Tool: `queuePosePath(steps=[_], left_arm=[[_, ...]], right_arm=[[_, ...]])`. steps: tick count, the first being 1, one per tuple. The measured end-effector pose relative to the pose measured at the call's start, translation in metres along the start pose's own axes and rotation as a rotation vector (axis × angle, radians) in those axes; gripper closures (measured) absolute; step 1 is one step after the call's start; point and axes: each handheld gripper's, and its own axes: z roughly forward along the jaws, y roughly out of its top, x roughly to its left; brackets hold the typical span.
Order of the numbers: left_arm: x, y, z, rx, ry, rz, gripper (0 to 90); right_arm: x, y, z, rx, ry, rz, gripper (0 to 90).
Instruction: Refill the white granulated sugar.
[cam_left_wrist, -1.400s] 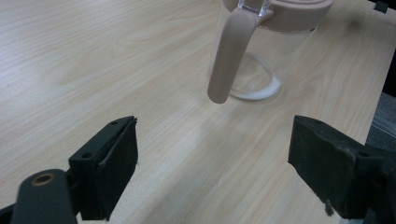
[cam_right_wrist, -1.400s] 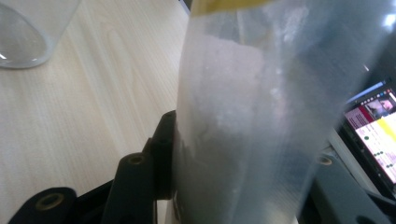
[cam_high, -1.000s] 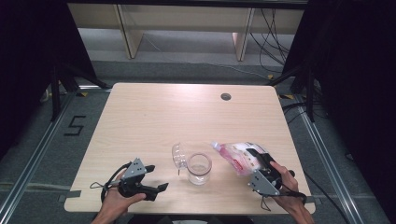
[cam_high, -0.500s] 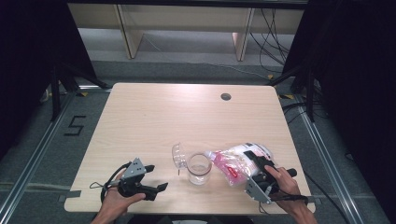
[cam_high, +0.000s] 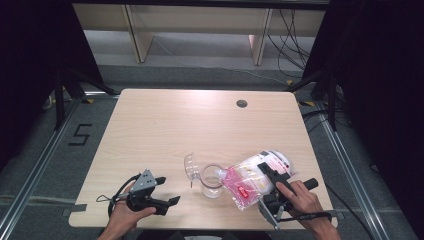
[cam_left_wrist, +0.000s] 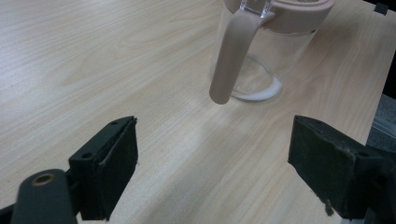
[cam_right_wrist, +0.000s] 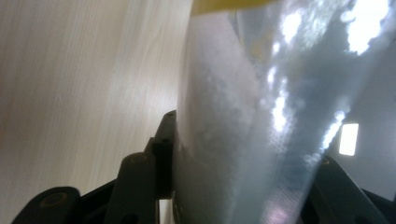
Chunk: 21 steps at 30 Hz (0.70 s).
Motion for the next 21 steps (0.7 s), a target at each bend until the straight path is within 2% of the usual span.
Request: queuePosePath(steps=[2, 3, 4, 5, 7, 8, 10, 12, 14, 16, 17, 19, 21], left_arm=[[0.0, 0.0008, -0.0012, 0.018, 0.009, 0.013, 15.4], [-0.0004, 0.0004, -0.0005, 0.011, 0.003, 0.003, 15.4], [-0.0001, -0.0001, 0.0007, -0.005, -0.007, 0.003, 15.5], [-0.0001, 0.0001, 0.0004, -0.002, -0.005, 0.008, 15.4], [-0.0003, 0.0003, -0.0001, 0.003, 0.001, 0.012, 15.4], [-0.0001, 0.0, 0.0006, -0.004, -0.006, 0.008, 15.4], [-0.0005, 0.0004, -0.0002, 0.003, -0.005, 0.007, 15.4], [-0.0005, 0.0004, -0.0002, 0.003, -0.004, 0.007, 15.4], [-0.0007, 0.0003, 0.0, 0.0, -0.004, -0.001, 15.4], [-0.0001, 0.0002, -0.0001, 0.001, 0.0, 0.007, 15.5], [0.0, 0.0004, -0.0004, 0.004, -0.002, 0.007, 15.4], [-0.0006, 0.0003, 0.0, -0.002, -0.004, 0.0, 15.4], [0.0, -0.0001, 0.0006, -0.004, -0.005, 0.005, 15.4]], right_arm=[[-0.0021, 0.002, 0.0, 0.007, -0.008, -0.048, 57.6], [-0.0014, 0.0022, 0.0003, 0.007, -0.009, -0.042, 57.7], [-0.0032, 0.0032, 0.0004, 0.003, -0.015, -0.068, 57.8], [-0.0021, 0.0037, -0.0001, 0.012, -0.015, -0.059, 57.9], [-0.0044, 0.0049, 0.0012, -0.007, -0.038, -0.105, 58.1], [-0.0025, 0.0053, -0.0013, 0.028, -0.027, -0.076, 58.2], [-0.0064, 0.0056, -0.0006, 0.013, -0.034, -0.121, 58.4], [-0.0054, 0.0054, -0.0011, 0.022, -0.034, -0.114, 58.4], [-0.0064, 0.0058, -0.0003, 0.013, -0.047, -0.172, 58.7], [-0.0067, 0.0059, -0.0004, 0.016, -0.049, -0.18, 58.8], [-0.0058, 0.005, -0.0009, 0.033, -0.046, -0.163, 59.0], [-0.0055, 0.0045, -0.0013, 0.041, -0.046, -0.16, 59.2], [-0.0063, 0.0043, -0.0014, 0.045, -0.048, -0.174, 59.3]])
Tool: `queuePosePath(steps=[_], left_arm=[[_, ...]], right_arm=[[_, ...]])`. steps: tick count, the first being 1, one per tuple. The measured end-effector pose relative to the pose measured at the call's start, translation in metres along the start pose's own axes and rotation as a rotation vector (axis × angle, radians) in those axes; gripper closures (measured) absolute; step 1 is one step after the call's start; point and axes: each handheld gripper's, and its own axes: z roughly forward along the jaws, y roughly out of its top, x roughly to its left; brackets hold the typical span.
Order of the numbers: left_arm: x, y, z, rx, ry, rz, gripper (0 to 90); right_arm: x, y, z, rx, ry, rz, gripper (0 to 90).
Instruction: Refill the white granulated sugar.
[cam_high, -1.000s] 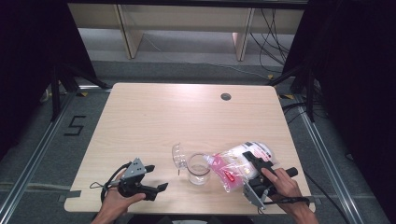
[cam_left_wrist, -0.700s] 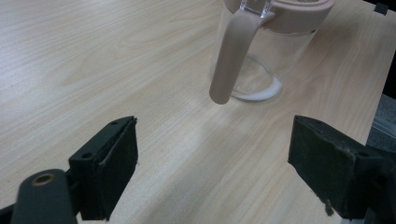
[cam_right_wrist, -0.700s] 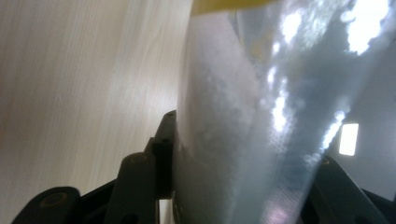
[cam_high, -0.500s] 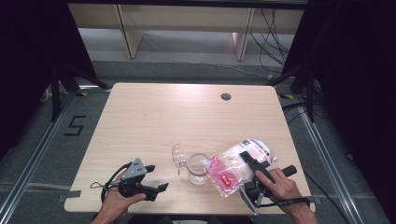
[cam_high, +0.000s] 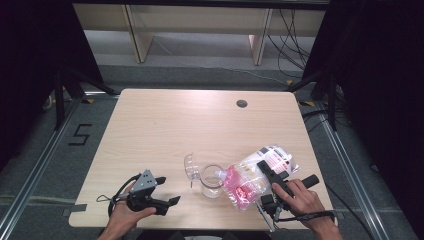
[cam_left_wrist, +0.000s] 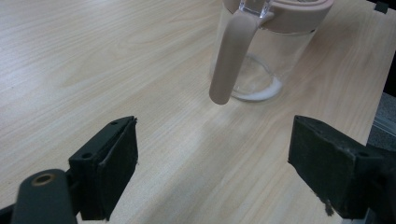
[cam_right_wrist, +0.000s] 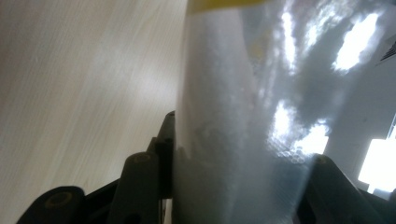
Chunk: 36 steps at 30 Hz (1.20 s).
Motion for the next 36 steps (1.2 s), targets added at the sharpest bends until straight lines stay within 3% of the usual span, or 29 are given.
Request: queuePosePath(steps=[2, 3, 6, 7, 18, 22, 23, 27, 29, 30, 31, 32, 33, 34, 36], left_arm=[[0.0, 0.0, -0.001, 0.01, 0.012, 0.002, 15.4], [0.0, 0.0, 0.0, 0.0, 0.001, 0.001, 15.5], [0.0, 0.0, 0.0, 0.001, 0.003, 0.005, 15.4], [0.0, 0.0, -0.001, 0.006, 0.005, 0.001, 15.4], [0.0, 0.0, -0.001, 0.009, 0.009, 0.008, 15.4], [0.0, 0.0, 0.0, 0.009, 0.002, -0.001, 15.4], [0.0, 0.0, 0.0, 0.01, 0.0, -0.002, 15.4], [0.0, 0.0, 0.0, 0.014, 0.011, 0.004, 15.4], [0.0, 0.001, -0.001, 0.018, 0.015, 0.002, 15.4], [0.0, 0.001, -0.001, 0.019, 0.011, 0.003, 15.4], [0.0, 0.001, -0.001, 0.019, 0.011, 0.003, 15.4], [0.0, 0.001, -0.001, 0.017, 0.012, 0.001, 15.4], [0.0, 0.001, -0.001, 0.016, 0.011, 0.01, 15.4], [0.001, 0.001, -0.001, 0.017, 0.009, 0.026, 15.4], [0.0, 0.0, -0.001, 0.013, 0.008, 0.003, 15.4]], right_arm=[[-0.001, 0.0, -0.001, 0.002, -0.003, -0.01, 59.5], [-0.003, 0.001, -0.001, -0.004, -0.015, -0.048, 59.6], [-0.003, 0.002, -0.003, 0.016, -0.006, -0.036, 59.8], [-0.006, 0.004, -0.003, 0.001, -0.023, -0.069, 60.2], [-0.007, 0.008, -0.005, 0.02, -0.03, -0.088, 61.3], [-0.01, 0.009, -0.003, 0.01, -0.037, -0.136, 61.6], [-0.007, 0.008, -0.004, 0.032, -0.032, -0.098, 61.7], [-0.007, 0.009, -0.004, 0.036, -0.034, -0.107, 61.9], [-0.01, 0.01, -0.003, 0.027, -0.037, -0.134, 62.2], [-0.014, 0.01, -0.003, 0.028, -0.026, -0.184, 62.2], [-0.014, 0.01, -0.003, 0.028, -0.026, -0.184, 62.2], [-0.011, 0.012, -0.005, 0.057, -0.031, -0.143, 62.4], [-0.012, 0.012, -0.005, 0.055, -0.035, -0.158, 62.4], [-0.015, 0.012, -0.004, 0.049, -0.047, -0.204, 62.5], [-0.015, 0.014, -0.005, 0.047, -0.05, -0.203, 62.8]])
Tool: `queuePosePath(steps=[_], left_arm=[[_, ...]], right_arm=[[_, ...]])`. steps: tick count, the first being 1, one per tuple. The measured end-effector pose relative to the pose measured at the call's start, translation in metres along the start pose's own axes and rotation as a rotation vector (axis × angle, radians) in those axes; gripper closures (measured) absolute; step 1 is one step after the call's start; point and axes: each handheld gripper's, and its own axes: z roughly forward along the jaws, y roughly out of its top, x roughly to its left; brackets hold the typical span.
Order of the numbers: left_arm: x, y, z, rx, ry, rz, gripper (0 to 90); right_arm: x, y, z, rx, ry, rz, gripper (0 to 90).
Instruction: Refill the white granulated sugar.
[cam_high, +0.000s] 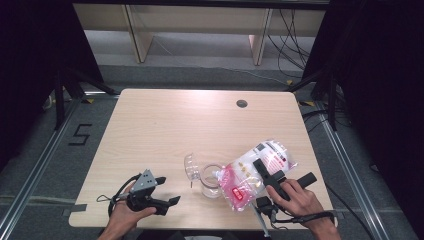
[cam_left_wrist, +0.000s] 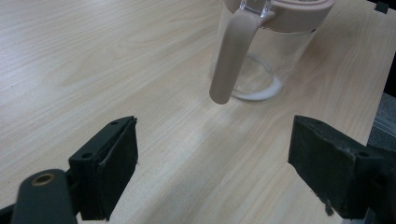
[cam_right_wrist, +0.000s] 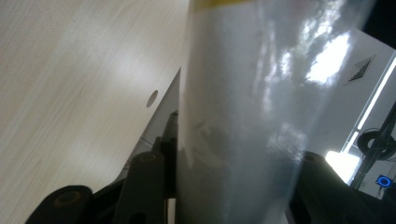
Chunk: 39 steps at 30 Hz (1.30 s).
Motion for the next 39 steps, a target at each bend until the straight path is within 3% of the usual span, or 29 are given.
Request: queuePosePath(steps=[3, 6, 7, 10, 13, 15, 19, 27, 39], left_arm=[[-0.0007, -0.0001, 0.0011, -0.009, -0.009, -0.013, 15.4], [-0.0007, -0.0001, 0.0005, -0.006, -0.001, -0.008, 15.4], [-0.0005, 0.0002, -0.0001, 0.002, 0.002, -0.006, 15.4], [-0.0005, -0.0001, 0.0008, -0.013, -0.006, -0.012, 15.4], [0.001, 0.0005, 0.0001, -0.012, -0.007, 0.016, 15.4], [-0.0005, -0.0001, 0.0006, -0.013, -0.005, -0.012, 15.5], [-0.0006, -0.0004, 0.0011, -0.02, -0.009, -0.011, 15.4], [-0.0008, -0.0004, 0.0012, -0.02, -0.009, -0.011, 15.4], [-0.0009, 0.0, 0.0007, -0.013, 0.001, -0.008, 15.4]], right_arm=[[0.0011, 0.0001, -0.0002, 0.008, 0.0, 0.008, 63.1], [0.0014, 0.0007, 0.0012, -0.011, -0.003, -0.029, 64.2], [0.0029, 0.0012, 0.0005, -0.001, 0.005, -0.005, 64.5], [0.0052, 0.0016, 0.0011, -0.009, 0.006, -0.012, 65.6], [0.0061, 0.0021, 0.0018, -0.014, 0.009, -0.02, 66.5], [0.005, 0.0015, 0.0011, -0.012, 0.008, -0.032, 67.2], [0.0038, 0.0018, -0.0011, -0.01, -0.001, -0.02, 67.8], [-0.0003, 0.0052, -0.0027, -0.033, -0.004, -0.062, 68.9], [-0.0024, 0.0038, -0.0023, -0.029, -0.007, -0.073, 70.5]])
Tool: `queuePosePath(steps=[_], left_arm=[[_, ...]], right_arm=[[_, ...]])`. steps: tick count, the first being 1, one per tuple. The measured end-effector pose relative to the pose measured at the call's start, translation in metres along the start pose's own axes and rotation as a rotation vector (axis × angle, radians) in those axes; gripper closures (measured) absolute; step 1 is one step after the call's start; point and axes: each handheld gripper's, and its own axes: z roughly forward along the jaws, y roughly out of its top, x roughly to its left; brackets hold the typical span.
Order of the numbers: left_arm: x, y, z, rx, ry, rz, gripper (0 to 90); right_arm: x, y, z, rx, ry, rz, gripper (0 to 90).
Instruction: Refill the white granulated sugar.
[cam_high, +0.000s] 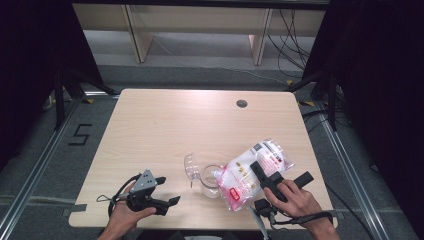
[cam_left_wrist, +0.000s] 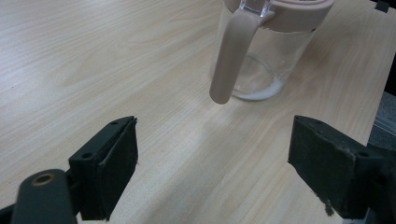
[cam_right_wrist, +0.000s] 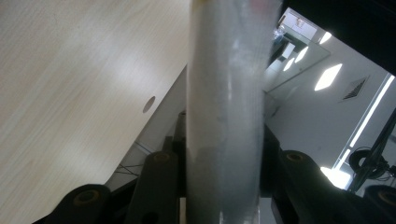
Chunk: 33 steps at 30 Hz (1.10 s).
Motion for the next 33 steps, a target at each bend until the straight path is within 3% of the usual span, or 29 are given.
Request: queuePosePath(steps=[3, 10, 11, 13, 15, 16, 21, 26, 29, 30, 33], left_arm=[[0.002, 0.001, -0.001, 0.011, 0.0, 0.025, 15.4], [0.003, 0.001, -0.001, 0.001, 0.007, 0.028, 15.4], [0.002, 0.0, -0.001, 0.005, 0.002, 0.003, 15.4], [0.002, 0.0, -0.001, 0.003, 0.004, 0.008, 15.4], [0.001, 0.0, 0.0, -0.005, 0.001, -0.001, 15.5], [0.001, 0.0, 0.0, -0.002, -0.002, 0.0, 15.5], [0.002, 0.0, 0.0, -0.001, -0.002, -0.002, 15.5], [0.002, 0.0, 0.0, 0.0, -0.003, -0.003, 15.4], [0.001, 0.0, 0.0, -0.006, -0.004, -0.01, 15.5], [0.001, 0.0, 0.0, -0.006, -0.004, -0.01, 15.4], [0.002, 0.0, -0.001, -0.004, 0.0, 0.021, 15.4]], right_arm=[[-0.001, 0.001, 0.0, -0.006, 0.002, -0.018, 70.7], [-0.003, 0.001, 0.002, -0.014, 0.02, -0.036, 71.2], [-0.003, 0.0, 0.003, -0.008, 0.027, -0.01, 71.4], [-0.005, -0.002, 0.002, -0.001, 0.03, -0.035, 71.4], [-0.005, -0.003, 0.001, -0.006, 0.029, -0.008, 71.5], [-0.007, -0.003, 0.001, 0.002, 0.03, -0.037, 71.5], [-0.008, -0.004, 0.0, -0.009, 0.033, -0.015, 71.6], [-0.013, -0.005, 0.0, -0.003, 0.049, -0.047, 71.8], [-0.012, -0.003, 0.003, -0.024, 0.057, -0.018, 71.9], [-0.013, -0.003, 0.002, -0.015, 0.05, -0.052, 71.9], [-0.012, -0.003, 0.002, -0.015, 0.039, -0.013, 72.0]])
